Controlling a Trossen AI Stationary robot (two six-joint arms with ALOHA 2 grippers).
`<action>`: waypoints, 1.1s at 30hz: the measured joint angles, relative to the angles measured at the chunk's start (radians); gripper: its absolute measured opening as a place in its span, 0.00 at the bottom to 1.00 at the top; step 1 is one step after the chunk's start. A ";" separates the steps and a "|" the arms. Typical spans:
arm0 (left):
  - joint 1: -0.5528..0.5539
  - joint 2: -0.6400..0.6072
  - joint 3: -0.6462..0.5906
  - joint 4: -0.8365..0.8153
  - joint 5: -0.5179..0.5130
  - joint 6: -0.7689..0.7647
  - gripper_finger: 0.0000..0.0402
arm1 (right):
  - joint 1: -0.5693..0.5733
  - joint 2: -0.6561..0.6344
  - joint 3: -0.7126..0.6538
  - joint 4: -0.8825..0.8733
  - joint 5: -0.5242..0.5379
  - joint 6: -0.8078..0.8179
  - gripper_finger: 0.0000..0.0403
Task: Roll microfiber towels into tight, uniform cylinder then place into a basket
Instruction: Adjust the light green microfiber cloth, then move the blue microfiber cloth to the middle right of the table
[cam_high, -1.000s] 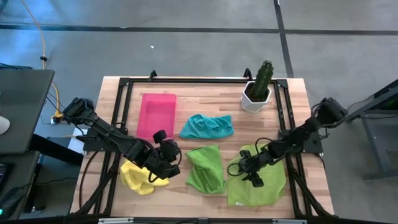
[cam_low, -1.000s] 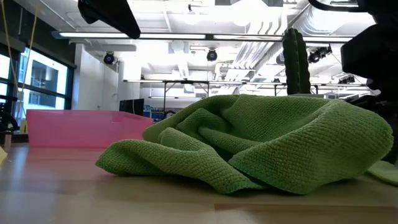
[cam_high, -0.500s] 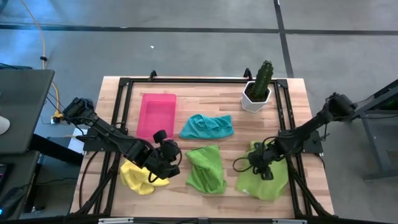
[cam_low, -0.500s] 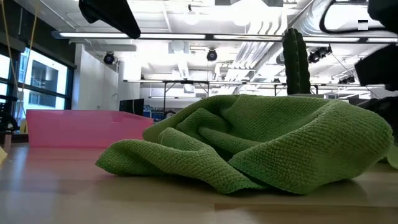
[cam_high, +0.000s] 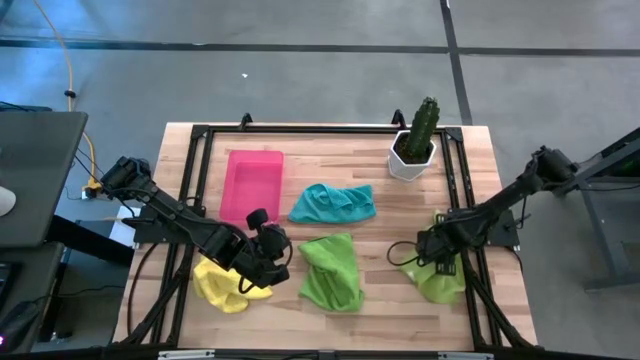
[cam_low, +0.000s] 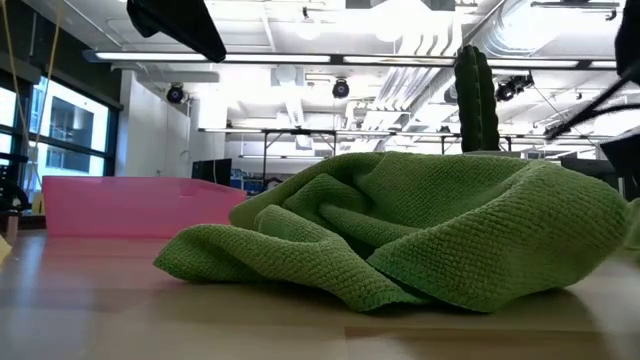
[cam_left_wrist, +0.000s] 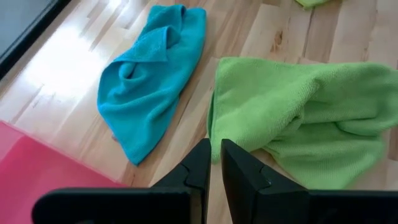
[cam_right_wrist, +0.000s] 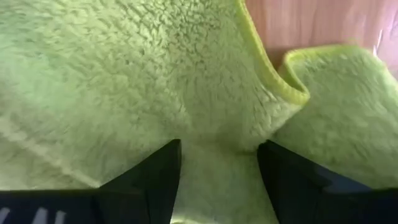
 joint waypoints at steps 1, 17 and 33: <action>0.000 0.000 0.000 0.000 -0.007 0.000 0.08 | -0.001 0.000 0.014 -0.010 0.000 0.000 0.51; 0.008 0.000 0.000 0.003 -0.043 0.000 0.08 | -0.007 -0.003 0.240 0.194 0.630 -0.131 0.51; 0.008 0.000 0.000 0.007 0.000 -0.001 0.08 | -0.510 0.069 0.160 0.830 0.518 -0.218 0.51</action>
